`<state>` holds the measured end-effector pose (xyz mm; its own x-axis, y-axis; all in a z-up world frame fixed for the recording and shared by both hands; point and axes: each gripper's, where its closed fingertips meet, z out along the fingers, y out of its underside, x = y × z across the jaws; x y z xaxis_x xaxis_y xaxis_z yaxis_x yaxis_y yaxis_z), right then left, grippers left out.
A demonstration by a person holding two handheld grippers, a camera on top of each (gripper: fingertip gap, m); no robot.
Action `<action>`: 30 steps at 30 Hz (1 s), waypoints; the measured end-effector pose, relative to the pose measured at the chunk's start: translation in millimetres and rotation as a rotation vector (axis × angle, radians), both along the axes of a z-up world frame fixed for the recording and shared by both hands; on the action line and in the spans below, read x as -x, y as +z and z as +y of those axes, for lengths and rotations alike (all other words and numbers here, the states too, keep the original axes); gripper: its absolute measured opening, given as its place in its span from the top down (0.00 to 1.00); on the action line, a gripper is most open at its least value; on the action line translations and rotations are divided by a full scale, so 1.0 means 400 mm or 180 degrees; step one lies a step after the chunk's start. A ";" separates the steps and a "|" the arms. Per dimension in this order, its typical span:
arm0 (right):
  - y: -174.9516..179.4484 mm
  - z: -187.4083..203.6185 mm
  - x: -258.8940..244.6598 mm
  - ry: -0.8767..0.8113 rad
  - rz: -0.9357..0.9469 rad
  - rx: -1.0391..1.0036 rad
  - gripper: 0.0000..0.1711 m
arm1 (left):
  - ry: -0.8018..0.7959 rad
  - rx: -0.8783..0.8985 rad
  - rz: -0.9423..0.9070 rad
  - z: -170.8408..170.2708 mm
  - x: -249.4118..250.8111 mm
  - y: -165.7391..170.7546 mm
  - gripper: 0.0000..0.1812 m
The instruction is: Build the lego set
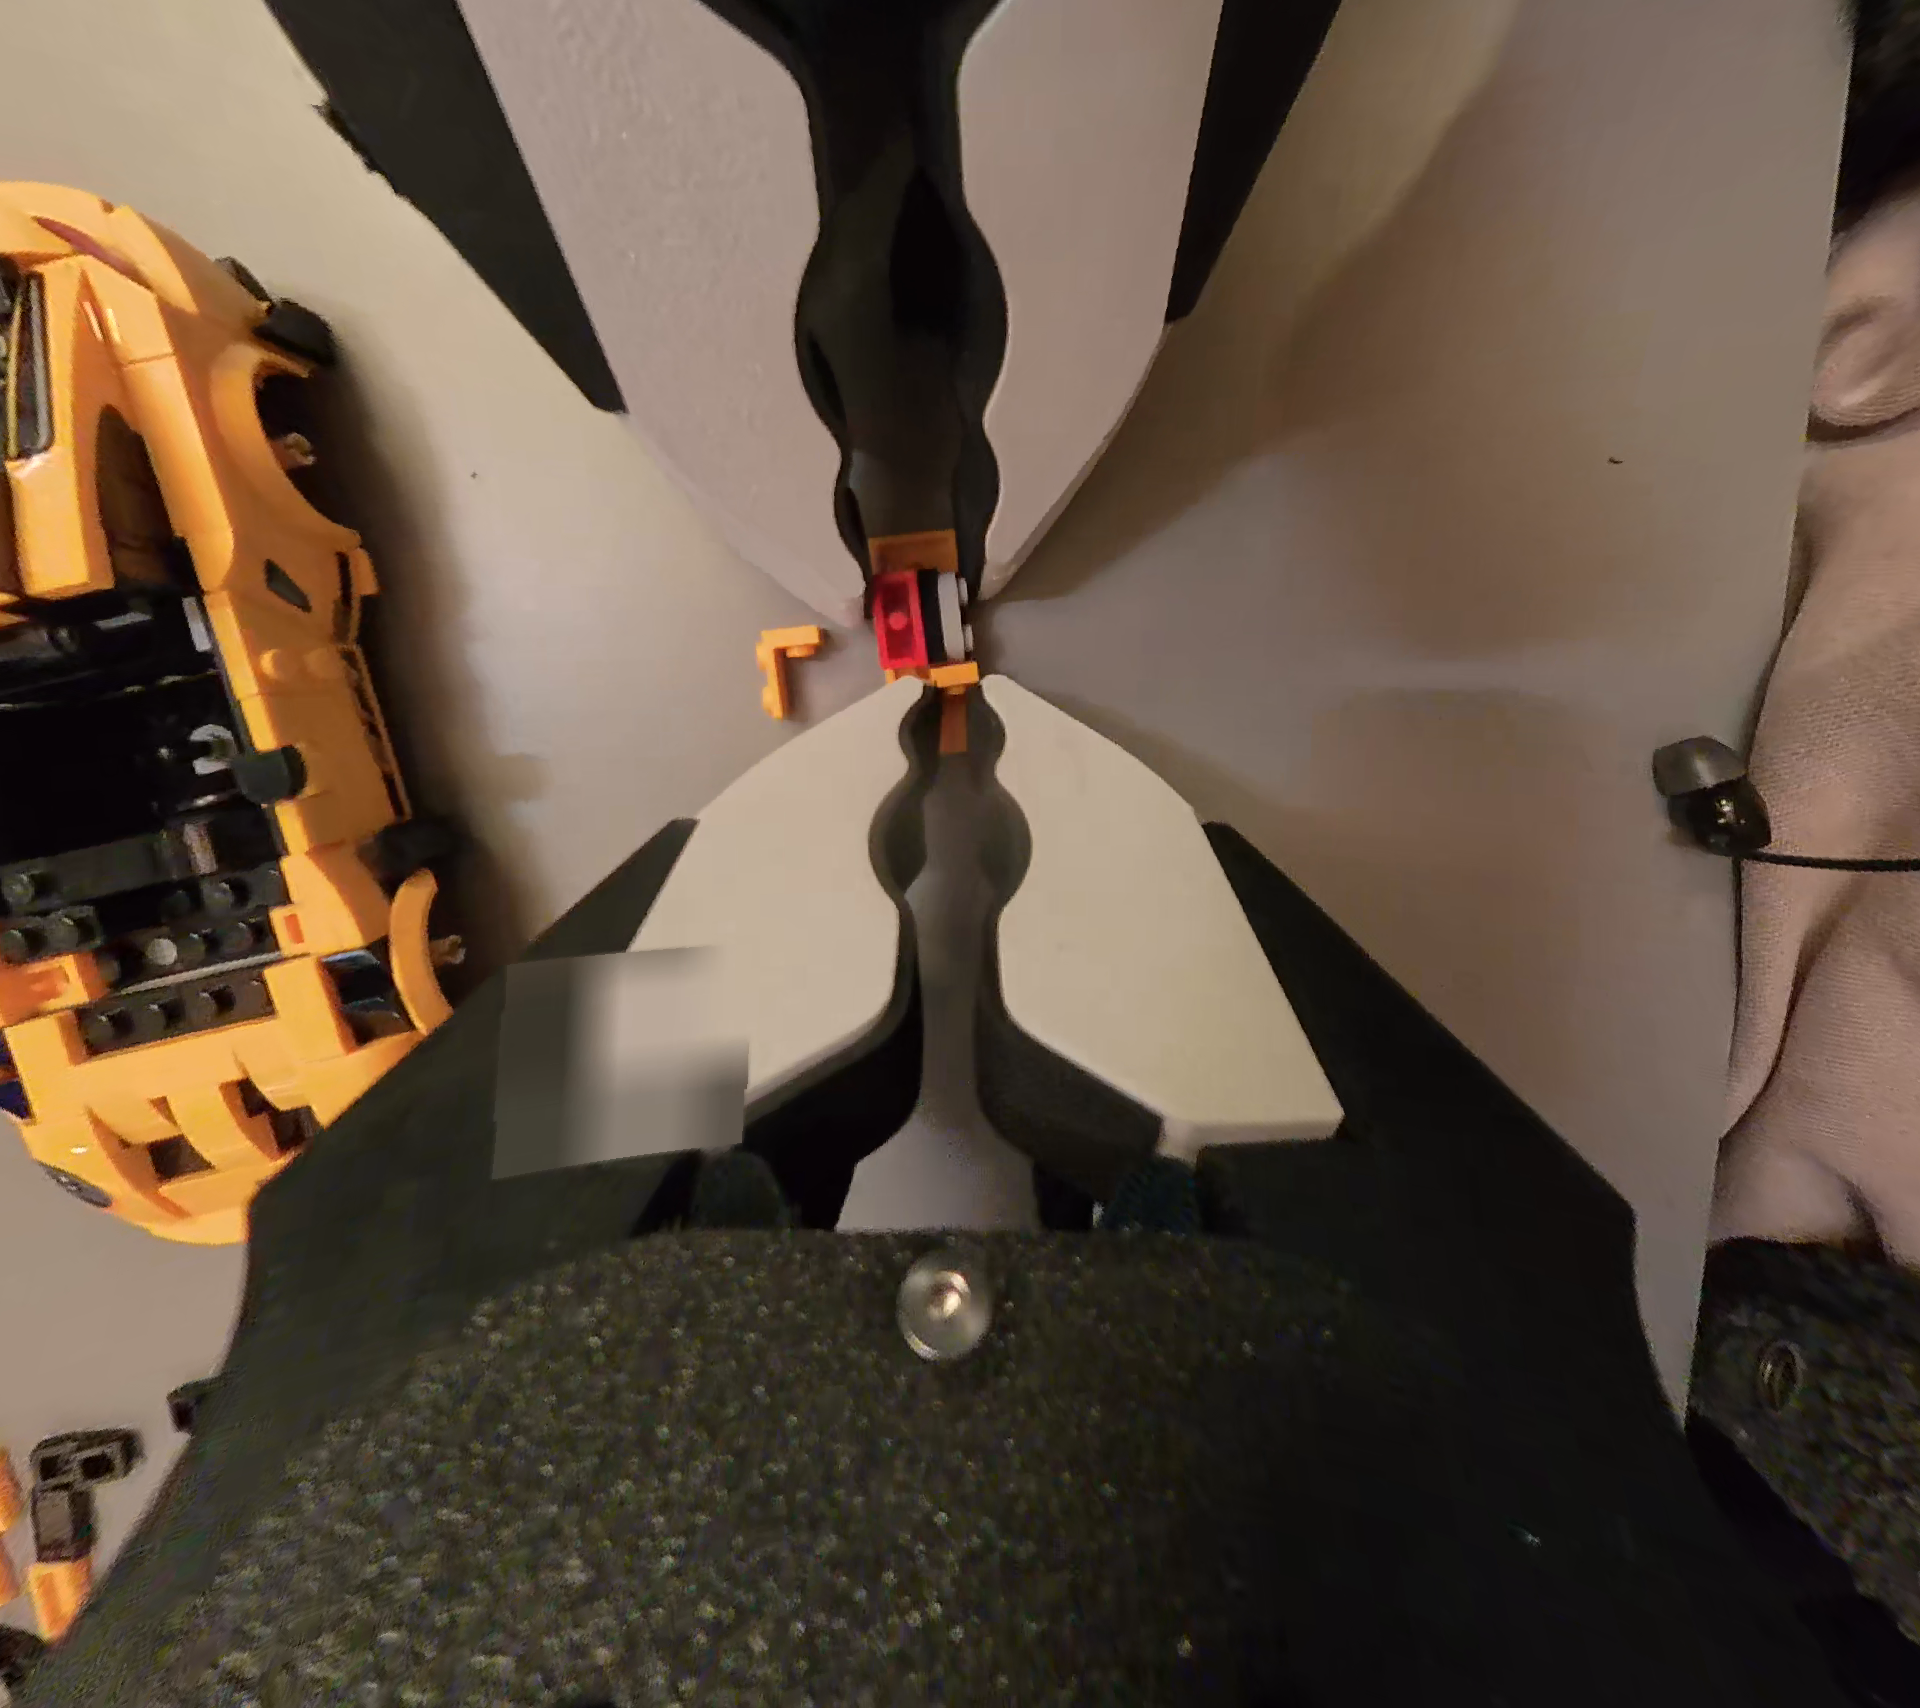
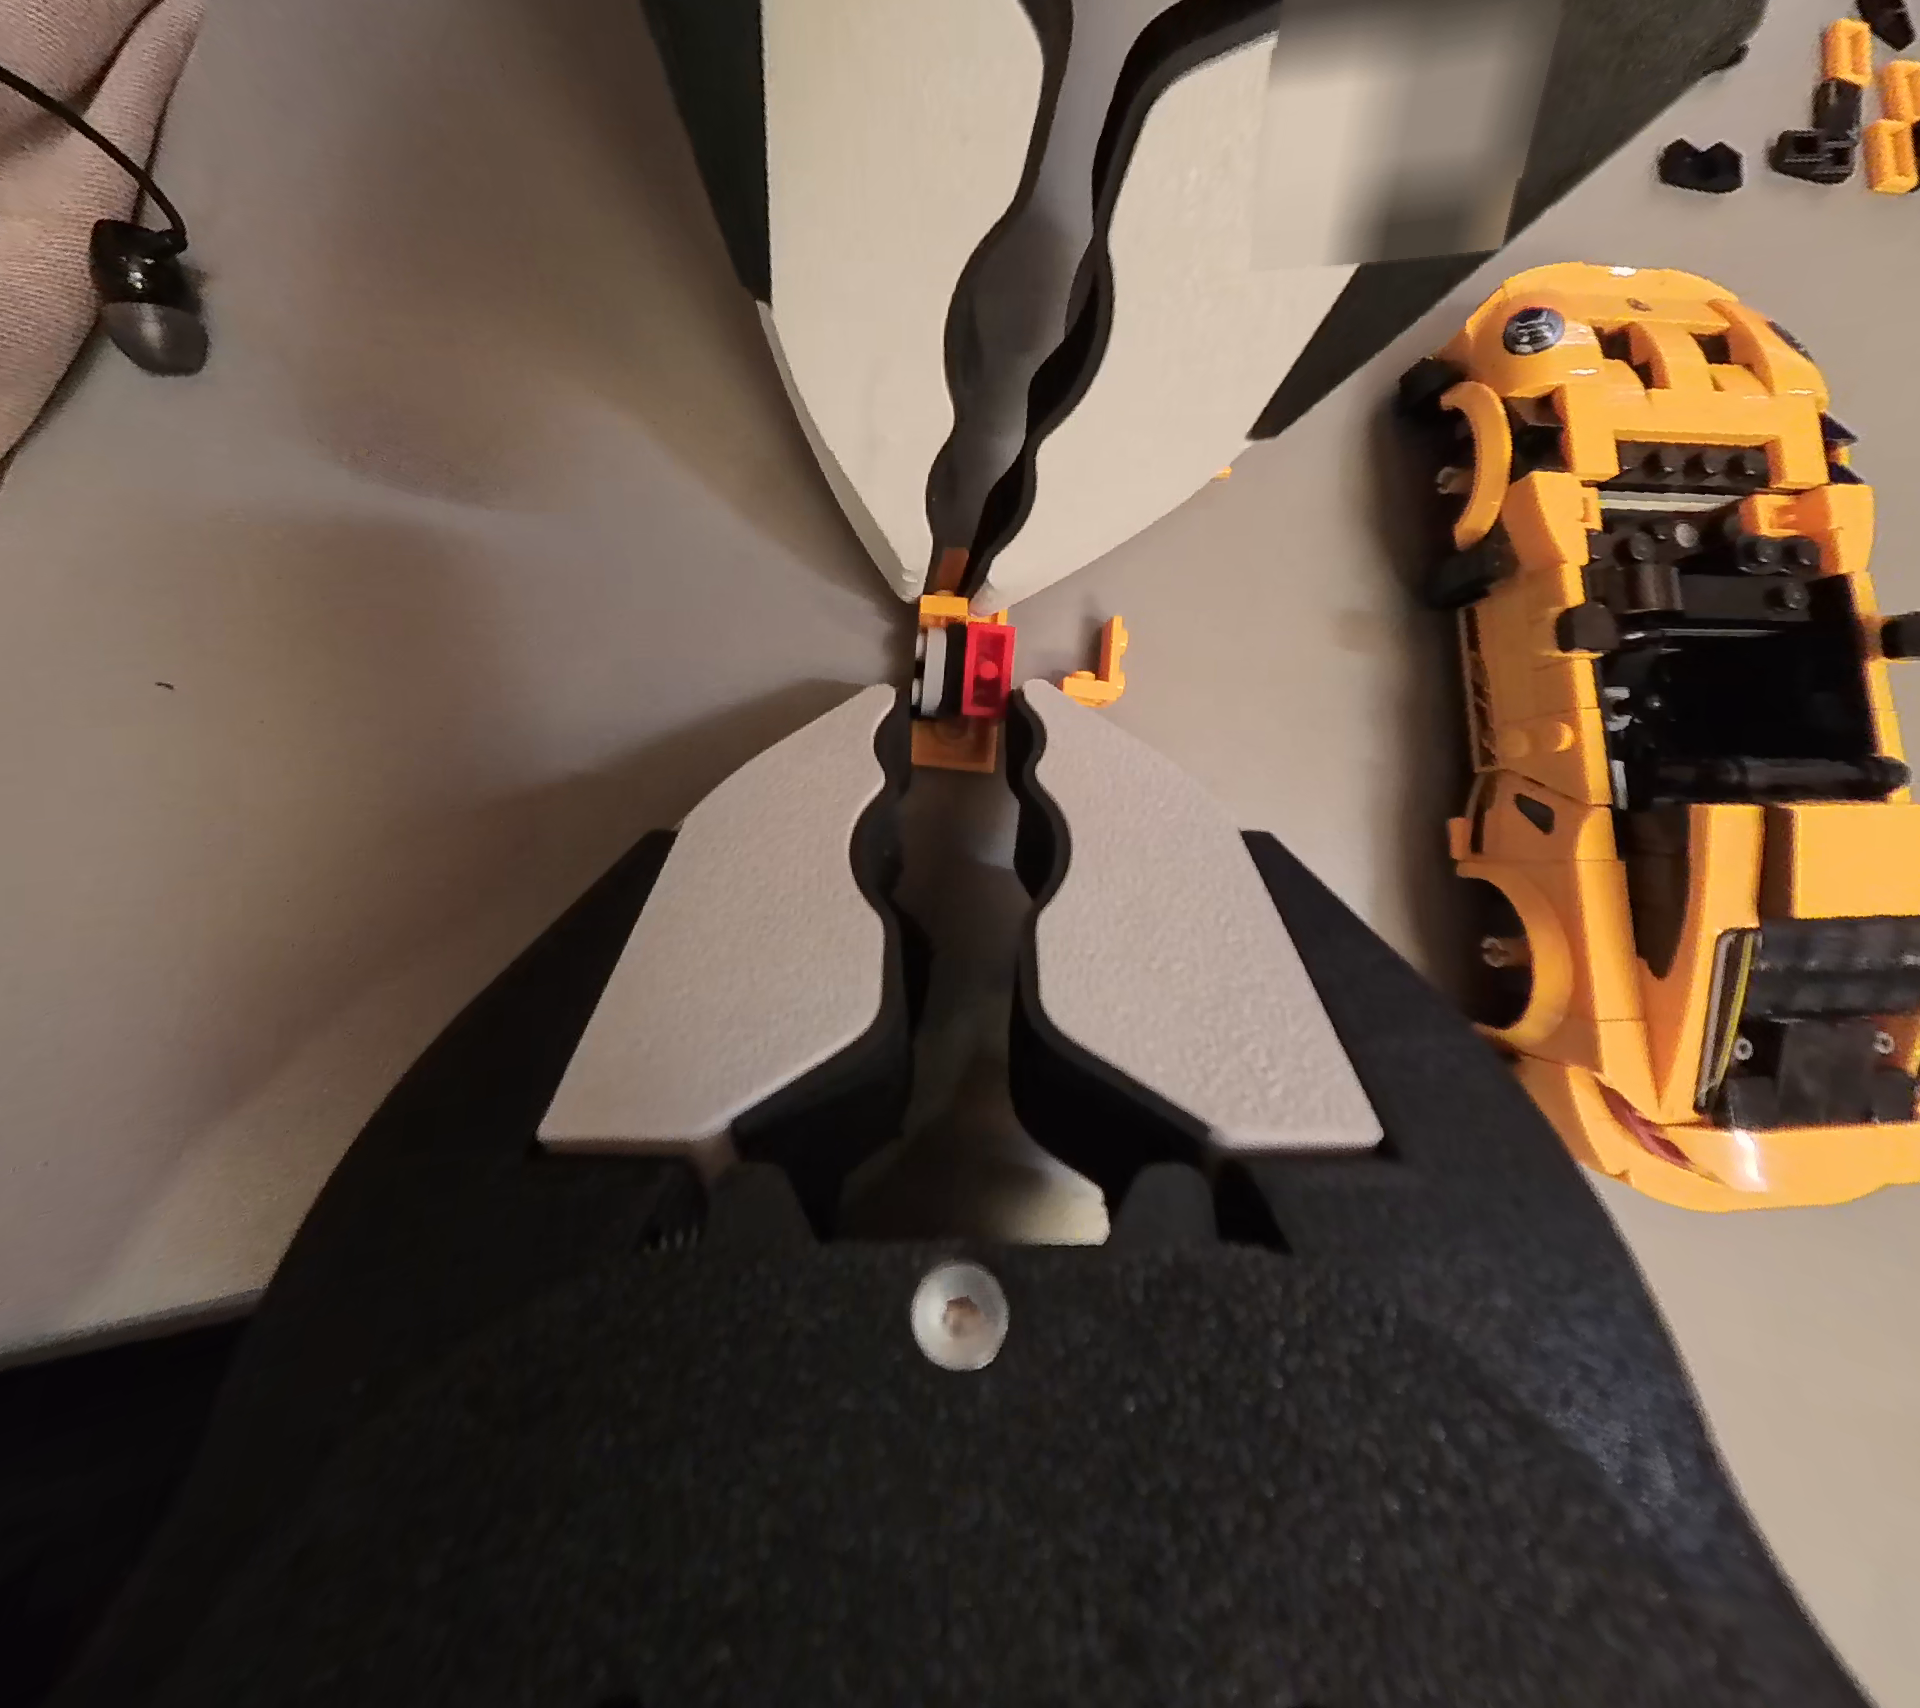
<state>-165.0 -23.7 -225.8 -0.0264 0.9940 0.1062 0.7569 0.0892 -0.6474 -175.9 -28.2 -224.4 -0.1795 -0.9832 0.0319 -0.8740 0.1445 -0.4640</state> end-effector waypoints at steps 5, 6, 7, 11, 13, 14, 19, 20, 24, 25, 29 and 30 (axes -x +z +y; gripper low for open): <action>0.001 0.001 0.000 0.0002 0.0059 0.0006 0.90 | -0.0023 0.0013 0.0112 0.000 0.000 -0.002 0.98; 0.001 0.001 0.000 0.0001 0.0074 0.0007 0.91 | -0.0027 0.0031 0.0126 0.000 0.001 -0.004 0.98; 0.001 0.001 0.000 -0.0006 0.0081 0.0020 0.91 | -0.0018 0.0055 0.0132 -0.001 0.000 -0.004 0.98; 0.001 0.003 0.000 -0.0015 0.0102 0.0023 0.91 | -0.0030 0.0135 0.0151 -0.002 -0.001 -0.005 0.98; 0.001 0.004 0.000 -0.0007 0.0099 -0.0012 0.90 | -0.0014 0.0226 0.0138 -0.002 -0.002 -0.005 0.98; 0.001 0.004 0.000 -0.0009 0.0101 -0.0013 0.90 | -0.0013 0.0252 0.0117 -0.003 -0.003 -0.005 0.98; 0.001 0.006 -0.001 -0.0021 0.0102 0.0001 0.90 | 0.0023 0.0211 0.0016 -0.004 -0.004 -0.005 0.98; 0.001 0.006 -0.001 -0.0025 0.0100 0.0006 0.90 | 0.0027 0.0189 -0.0003 -0.004 -0.004 -0.005 0.97; 0.000 0.007 -0.002 -0.0066 0.0084 0.0054 0.90 | 0.0002 -0.0052 -0.0116 -0.002 -0.007 -0.003 0.98; 0.000 0.007 -0.001 -0.0075 0.0082 0.0059 0.90 | 0.0033 -0.0092 -0.0152 -0.001 -0.007 -0.001 0.98; 0.000 0.008 -0.002 -0.0109 0.0059 0.0093 0.90 | 0.0232 -0.0004 -0.0178 -0.004 0.009 -0.003 0.95; 0.000 0.008 -0.002 -0.0115 0.0054 0.0098 0.90 | 0.0270 -0.0003 -0.0191 -0.005 0.011 -0.004 0.95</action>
